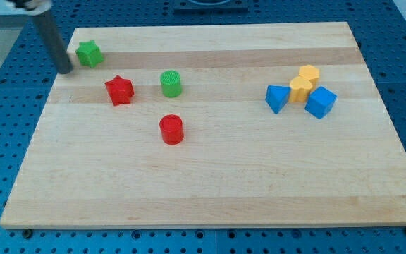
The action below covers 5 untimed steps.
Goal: Move green star towards center top
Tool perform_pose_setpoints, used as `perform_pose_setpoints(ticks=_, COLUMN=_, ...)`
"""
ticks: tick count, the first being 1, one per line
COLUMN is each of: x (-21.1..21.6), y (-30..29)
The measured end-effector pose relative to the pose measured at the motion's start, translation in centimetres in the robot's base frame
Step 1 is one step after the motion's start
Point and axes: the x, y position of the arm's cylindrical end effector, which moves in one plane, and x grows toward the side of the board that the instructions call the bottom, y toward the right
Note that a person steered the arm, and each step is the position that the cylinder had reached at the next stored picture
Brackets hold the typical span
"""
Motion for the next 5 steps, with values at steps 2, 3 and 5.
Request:
perform_pose_setpoints(ticks=2, x=-5.8, y=2.1)
perform_pose_setpoints(ticks=3, x=-4.4, y=5.8)
perform_pose_setpoints(ticks=5, x=-3.8, y=10.0)
